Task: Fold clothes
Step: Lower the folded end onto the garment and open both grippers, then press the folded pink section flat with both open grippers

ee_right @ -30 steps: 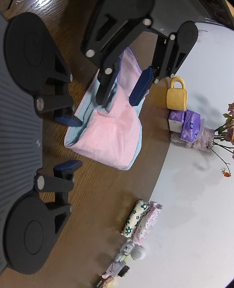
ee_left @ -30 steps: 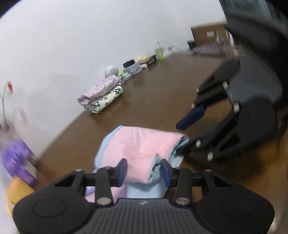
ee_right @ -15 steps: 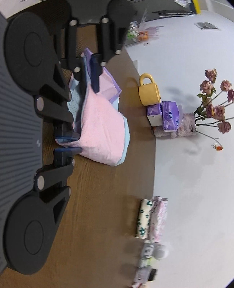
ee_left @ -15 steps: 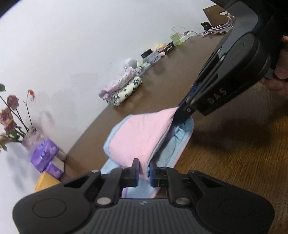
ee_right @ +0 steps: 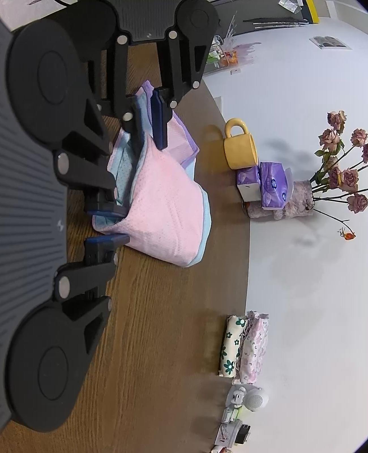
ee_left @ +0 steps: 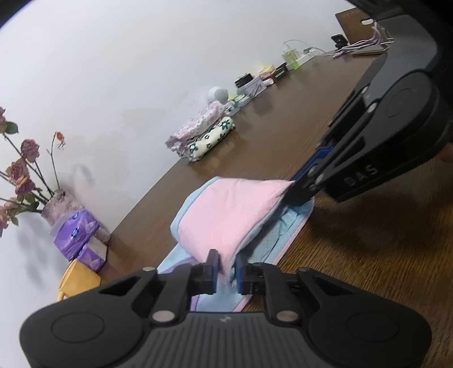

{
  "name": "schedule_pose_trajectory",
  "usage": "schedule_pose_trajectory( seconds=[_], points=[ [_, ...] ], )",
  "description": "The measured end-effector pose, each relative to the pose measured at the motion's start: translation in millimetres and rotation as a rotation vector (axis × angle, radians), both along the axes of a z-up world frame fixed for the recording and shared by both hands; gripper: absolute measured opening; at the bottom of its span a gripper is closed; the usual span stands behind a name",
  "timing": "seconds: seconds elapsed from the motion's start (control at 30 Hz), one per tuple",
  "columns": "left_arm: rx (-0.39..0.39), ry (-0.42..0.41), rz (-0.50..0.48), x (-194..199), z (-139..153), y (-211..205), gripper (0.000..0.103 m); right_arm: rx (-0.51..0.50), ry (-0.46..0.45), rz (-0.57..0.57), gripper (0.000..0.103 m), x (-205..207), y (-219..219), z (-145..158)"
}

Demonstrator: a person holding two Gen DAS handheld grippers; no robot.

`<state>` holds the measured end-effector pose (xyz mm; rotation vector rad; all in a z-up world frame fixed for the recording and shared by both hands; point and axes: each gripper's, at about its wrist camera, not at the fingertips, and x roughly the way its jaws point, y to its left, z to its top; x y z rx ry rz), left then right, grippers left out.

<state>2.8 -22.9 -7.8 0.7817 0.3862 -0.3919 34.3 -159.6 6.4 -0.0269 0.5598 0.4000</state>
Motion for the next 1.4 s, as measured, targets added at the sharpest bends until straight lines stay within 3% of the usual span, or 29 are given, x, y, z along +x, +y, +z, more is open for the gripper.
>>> schedule_pose_trajectory(
  seconds=[0.1,0.13,0.2,0.23,0.3,0.4,0.47,0.6,0.77,0.97,1.17,1.4],
  points=[
    [-0.048,0.033,-0.019,-1,8,7,0.021,0.010,0.008,0.008,0.010,-2,-2,1],
    [-0.077,0.049,-0.032,-3,14,11,0.029,0.024,0.011,0.017,0.012,-4,-4,3],
    [-0.140,0.080,-0.052,-3,28,21,0.040,0.052,0.018,0.036,0.020,-9,-9,8],
    [-0.176,0.094,-0.059,-1,37,26,0.040,0.065,0.021,0.045,0.028,-11,-11,10],
    [-0.230,0.105,-0.045,8,51,31,0.040,0.085,-0.005,0.050,0.030,-12,-14,20],
    [-0.238,0.088,-0.003,34,60,28,0.033,0.057,-0.055,0.040,0.030,-3,-9,32],
    [-0.238,0.124,0.004,50,58,23,0.022,0.027,-0.062,0.046,0.028,10,-1,34],
    [-0.244,0.212,0.009,76,46,20,0.017,-0.016,-0.028,0.068,0.024,33,16,27],
    [-0.260,0.279,0.003,92,33,26,0.016,-0.044,0.024,0.066,0.024,47,20,14],
    [-0.337,0.316,-0.032,108,53,36,0.019,-0.004,0.040,0.070,0.024,55,12,21],
    [-0.300,0.341,-0.020,134,47,28,0.017,-0.023,0.030,0.071,0.024,92,13,32],
    [-0.320,0.380,-0.029,144,39,32,0.018,-0.059,0.092,0.081,0.024,116,21,16]
  ],
)
